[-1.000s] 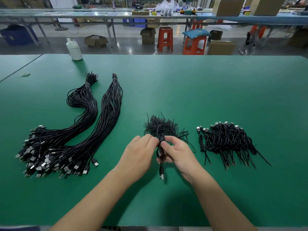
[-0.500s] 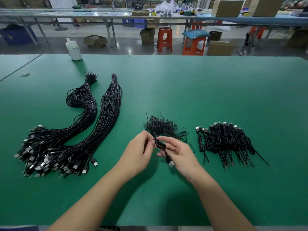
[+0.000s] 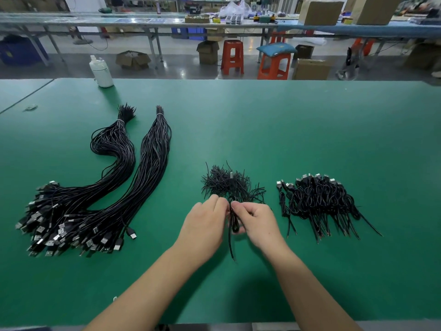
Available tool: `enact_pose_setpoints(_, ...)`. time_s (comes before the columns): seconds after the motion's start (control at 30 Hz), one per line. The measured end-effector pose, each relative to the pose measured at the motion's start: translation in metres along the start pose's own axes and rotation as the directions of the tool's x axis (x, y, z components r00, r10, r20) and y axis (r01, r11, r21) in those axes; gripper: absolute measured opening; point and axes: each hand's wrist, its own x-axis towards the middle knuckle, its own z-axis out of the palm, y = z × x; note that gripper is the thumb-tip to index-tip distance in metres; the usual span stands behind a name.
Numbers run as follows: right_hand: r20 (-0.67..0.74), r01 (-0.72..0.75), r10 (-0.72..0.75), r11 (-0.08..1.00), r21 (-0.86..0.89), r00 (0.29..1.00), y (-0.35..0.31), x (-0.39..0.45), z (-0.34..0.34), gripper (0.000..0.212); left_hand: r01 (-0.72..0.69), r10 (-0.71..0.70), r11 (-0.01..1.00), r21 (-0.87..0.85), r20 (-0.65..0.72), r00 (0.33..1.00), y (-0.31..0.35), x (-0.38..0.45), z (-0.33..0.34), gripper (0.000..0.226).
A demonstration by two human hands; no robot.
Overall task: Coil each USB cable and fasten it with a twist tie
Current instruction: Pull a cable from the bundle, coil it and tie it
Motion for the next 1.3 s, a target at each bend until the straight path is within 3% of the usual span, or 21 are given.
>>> enact_pose_setpoints(0.1,0.082,-0.137,0.128,0.982,0.129,0.988,-0.002,-0.002,-0.001,0.044,-0.020,0.020,1.000,-0.002,-0.032,0.999,-0.004,-0.003,0.004,0.026)
enact_pose_setpoints(0.17,0.153,-0.203,0.175,0.960,0.191,0.973,-0.006,-0.005,-0.002,0.042,-0.107,0.109,0.994,0.034,-0.040,0.993,-0.007,-0.004,0.004,0.020)
enact_pose_setpoints(0.37,0.385,-0.291,0.139,0.882,0.370,0.912,-0.008,-0.009,-0.007,0.038,-0.240,0.239,0.971,0.009,-0.109,0.965,-0.018,-0.009,0.008,0.016)
enact_pose_setpoints(0.57,0.456,-0.354,0.100,0.780,0.515,0.884,-0.006,-0.013,-0.011,0.028,-0.206,0.169,0.974,-0.090,-0.311,0.935,-0.020,-0.009,0.012,0.006)
enact_pose_setpoints(0.8,0.422,-0.350,0.116,0.770,0.534,0.899,-0.001,-0.013,-0.014,0.033,0.148,-0.216,0.906,-0.397,-0.132,0.967,-0.017,-0.009,0.017,0.037)
enact_pose_setpoints(0.97,0.439,-0.383,0.142,0.758,0.528,0.887,0.007,-0.011,-0.021,0.031,0.197,-0.248,0.876,-0.441,-0.060,0.967,-0.015,-0.007,0.026,0.048)
enact_pose_setpoints(1.07,0.359,-0.370,0.197,0.775,0.513,0.912,0.012,-0.008,-0.023,0.026,0.181,-0.212,0.904,-0.388,-0.039,0.976,-0.016,-0.003,0.032,0.053)
enact_pose_setpoints(1.13,0.254,-0.322,0.227,0.837,0.443,0.940,0.011,-0.003,-0.028,0.021,0.173,-0.195,0.929,-0.327,-0.035,0.980,-0.021,-0.002,0.038,0.054)
enact_pose_setpoints(1.17,0.168,-0.277,0.234,0.911,0.306,0.957,0.008,0.000,-0.033,0.019,0.175,-0.196,0.941,-0.289,-0.047,0.979,-0.026,-0.003,0.041,0.051)
enact_pose_setpoints(1.2,0.058,-0.225,0.221,0.973,0.059,0.973,0.006,0.005,-0.042,0.021,0.186,-0.207,0.951,-0.248,-0.063,0.976,-0.032,-0.004,0.044,0.046)
enact_pose_setpoints(1.27,-0.136,-0.153,0.101,0.876,-0.457,0.985,0.002,0.016,-0.061,0.032,0.245,-0.260,0.958,-0.150,-0.085,0.962,-0.052,-0.012,0.051,0.034)
enact_pose_setpoints(1.3,-0.197,-0.159,0.050,0.790,-0.592,0.979,-0.001,0.022,-0.070,0.034,0.283,-0.290,0.955,-0.087,-0.080,0.954,-0.064,-0.018,0.055,0.031)
